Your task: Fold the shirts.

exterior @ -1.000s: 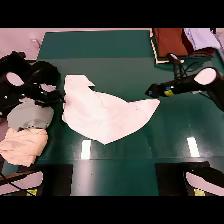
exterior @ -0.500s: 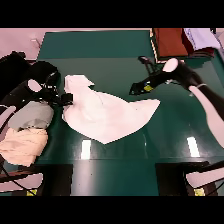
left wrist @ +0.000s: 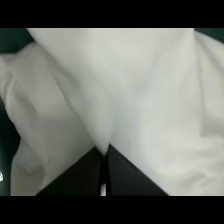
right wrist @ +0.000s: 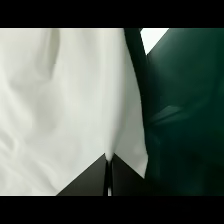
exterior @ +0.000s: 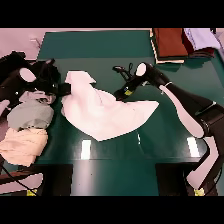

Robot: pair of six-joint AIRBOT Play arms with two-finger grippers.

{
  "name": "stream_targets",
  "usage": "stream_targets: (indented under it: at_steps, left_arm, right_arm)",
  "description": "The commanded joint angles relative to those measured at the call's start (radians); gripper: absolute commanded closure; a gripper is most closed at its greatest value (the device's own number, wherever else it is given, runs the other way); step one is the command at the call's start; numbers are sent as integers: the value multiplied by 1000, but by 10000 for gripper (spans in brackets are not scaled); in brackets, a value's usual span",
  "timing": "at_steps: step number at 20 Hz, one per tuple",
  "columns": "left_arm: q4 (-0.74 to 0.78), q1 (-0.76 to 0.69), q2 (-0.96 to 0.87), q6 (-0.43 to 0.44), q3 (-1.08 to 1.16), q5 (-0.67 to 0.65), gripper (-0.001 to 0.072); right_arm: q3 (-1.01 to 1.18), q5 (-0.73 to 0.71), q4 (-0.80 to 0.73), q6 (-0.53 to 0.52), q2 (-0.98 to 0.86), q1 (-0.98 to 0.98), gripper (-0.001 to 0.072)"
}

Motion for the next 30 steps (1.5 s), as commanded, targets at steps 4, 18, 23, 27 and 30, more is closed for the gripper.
stream_targets:
  at_steps: [4,18,23,27,30]
  left_arm:
    - [90,-1,298,17,346,-27,683]
    - [-167,-26,303,89,596,-243,684]
    - [-82,-169,-23,121,450,-331,683]
    - [-63,-143,-215,58,427,-328,208]
    - [-61,-43,-197,43,429,-353,208]
  right_arm:
    - [251,87,-232,23,309,-25,700]
    - [298,401,-534,380,739,27,700]
    - [40,351,-526,378,534,-8,699]
    - [-94,213,-394,360,430,-125,325]
    - [-95,216,-184,313,419,-266,323]
